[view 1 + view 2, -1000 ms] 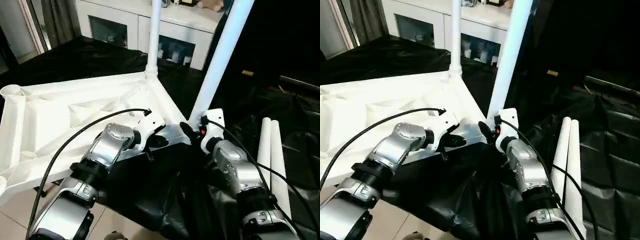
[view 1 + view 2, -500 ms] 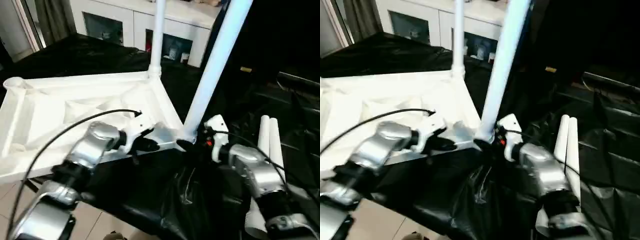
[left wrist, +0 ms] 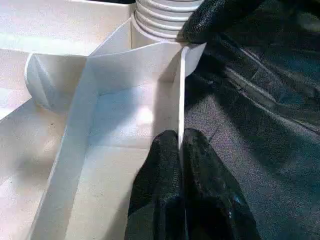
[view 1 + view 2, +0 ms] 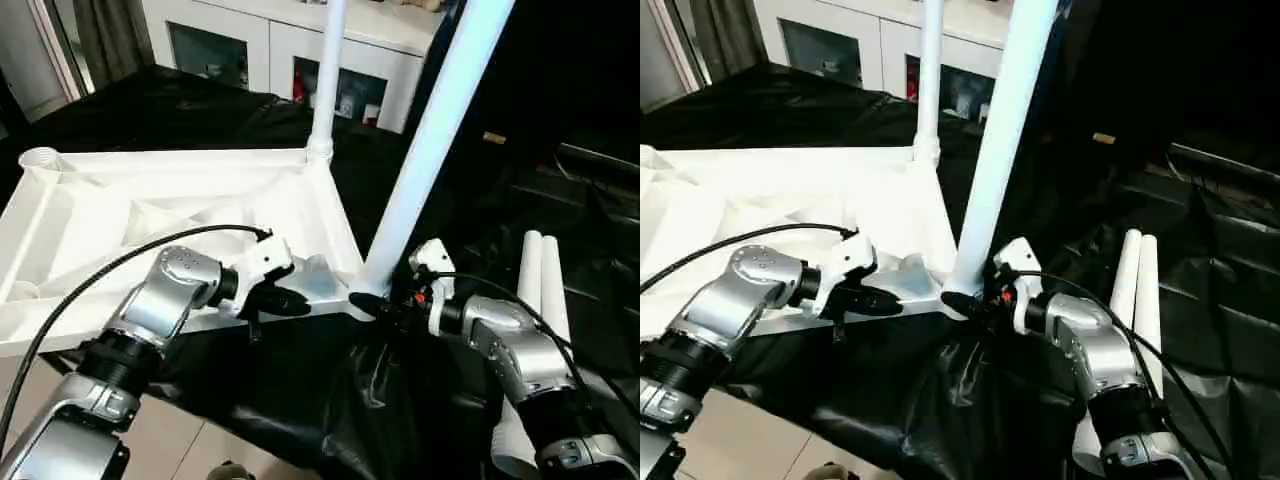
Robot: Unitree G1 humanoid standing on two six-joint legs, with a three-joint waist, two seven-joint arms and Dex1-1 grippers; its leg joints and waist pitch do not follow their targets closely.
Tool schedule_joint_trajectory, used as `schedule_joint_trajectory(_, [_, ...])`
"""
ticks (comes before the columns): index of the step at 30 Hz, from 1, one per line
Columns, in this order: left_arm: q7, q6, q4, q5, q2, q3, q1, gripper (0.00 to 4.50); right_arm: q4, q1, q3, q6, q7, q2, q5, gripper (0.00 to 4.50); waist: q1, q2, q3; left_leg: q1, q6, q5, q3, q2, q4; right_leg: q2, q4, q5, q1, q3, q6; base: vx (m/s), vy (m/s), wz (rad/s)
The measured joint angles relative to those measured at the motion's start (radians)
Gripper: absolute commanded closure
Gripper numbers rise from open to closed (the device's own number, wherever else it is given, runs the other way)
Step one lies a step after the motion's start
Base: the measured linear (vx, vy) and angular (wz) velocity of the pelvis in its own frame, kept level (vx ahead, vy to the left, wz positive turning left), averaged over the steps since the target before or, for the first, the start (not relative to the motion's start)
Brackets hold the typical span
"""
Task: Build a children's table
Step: Rotate leg to tighten
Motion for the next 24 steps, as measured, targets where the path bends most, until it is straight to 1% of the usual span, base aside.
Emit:
schedule_joint_trajectory(3, [0.008, 0.004, 0.001, 0.000, -0.005, 0.001, 0.000, 4.50, 0.001, 0.000, -0.001, -0.001, -0.012, 0.005, -0.001, 1.44, 0.000, 0.000, 0.000, 0.000, 0.000, 0.000, 0.000, 0.000, 0.000, 0.000, 0.000, 0.000, 0.000, 0.000, 0.000, 0.000, 0.000, 0.00])
schedule_joint_trajectory(6, [0.069, 0.003, 0.034, 0.016, -0.042, 0.005, -0.015, 4.50, 0.013, -0.001, -0.018, -0.012, -0.089, 0.031, -0.016, 1.45, 0.000, 0.000, 0.000, 0.001, 0.001, 0.001, 0.000, 0.000, 0.001, 0.000, 0.001, 0.001, 0.001, 0.000, -0.001, 0.000, 0.000, 0.00])
schedule_joint_trajectory(8, [0.126, 0.003, 0.071, 0.032, -0.076, 0.007, -0.037, 4.50, 0.034, -0.012, -0.045, -0.016, -0.183, 0.070, -0.027, 1.47, 0.000, -0.001, -0.001, 0.003, 0.001, 0.001, 0.000, 0.000, 0.002, 0.000, 0.001, 0.002, 0.003, 0.000, -0.001, 0.000, 0.000, 0.00])
schedule_joint_trajectory(10, [0.178, 0.006, 0.103, 0.047, -0.114, 0.007, -0.056, 4.50, 0.052, -0.016, -0.072, -0.022, -0.271, 0.109, -0.031, 1.64, 0.000, 0.000, -0.001, 0.005, 0.001, 0.001, 0.000, 0.000, 0.003, -0.001, 0.000, 0.002, 0.005, 0.001, -0.001, 0.000, 0.000, 0.00])
schedule_joint_trajectory(11, [0.214, 0.009, 0.131, 0.054, -0.140, 0.008, -0.072, 4.50, 0.067, -0.023, -0.091, -0.031, -0.344, 0.148, -0.038, 1.64, 0.001, 0.000, -0.001, 0.007, 0.000, 0.001, 0.000, 0.000, 0.003, -0.001, 0.000, 0.002, 0.007, 0.001, -0.001, 0.000, 0.000, 0.00])
schedule_joint_trajectory(16, [0.332, 0.021, 0.205, 0.077, -0.222, 0.008, -0.117, 4.50, 0.110, -0.053, -0.138, -0.054, -0.566, 0.233, -0.067, 1.70, 0.005, 0.001, -0.002, 0.009, 0.000, 0.001, 0.000, 0.000, 0.003, -0.001, 0.000, 0.002, 0.009, 0.001, 0.000, 0.000, 0.000, 0.00])
schedule_joint_trajectory(18, [0.363, 0.021, 0.228, 0.085, -0.247, 0.008, -0.130, 4.50, 0.124, -0.064, -0.141, -0.064, -0.619, 0.244, -0.077, 1.70, 0.009, 0.003, -0.003, 0.009, 0.000, 0.001, 0.000, 0.000, 0.002, -0.001, -0.001, 0.002, 0.010, 0.001, 0.000, 0.000, 0.000, 0.00])
schedule_joint_trajectory(21, [0.388, 0.006, 0.247, 0.096, -0.267, 0.008, -0.136, 4.50, 0.149, -0.078, -0.141, -0.085, -0.650, 0.250, -0.106, 1.70, 0.011, 0.006, -0.004, 0.009, 0.000, 0.001, 0.000, -0.001, 0.002, -0.001, -0.001, 0.002, 0.010, 0.001, 0.000, 0.000, 0.000, 0.00])
schedule_joint_trajectory(22, [0.388, -0.001, 0.250, 0.099, -0.268, 0.008, -0.136, 4.50, 0.152, -0.077, -0.141, -0.094, -0.650, 0.251, -0.113, 1.37, 0.013, 0.007, -0.005, 0.009, 0.000, 0.001, 0.000, -0.001, 0.002, -0.001, -0.001, 0.002, 0.010, 0.001, 0.000, 0.000, 0.000, 0.00])
schedule_joint_trajectory(24, [0.388, -0.014, 0.257, 0.101, -0.269, 0.009, -0.136, 4.50, 0.154, -0.073, -0.142, -0.104, -0.647, 0.251, -0.114, 1.03, 0.015, 0.010, -0.005, 0.009, 0.000, 0.001, 0.000, -0.001, 0.001, -0.001, -0.001, 0.001, 0.010, 0.001, 0.001, 0.000, 0.000, 0.00])
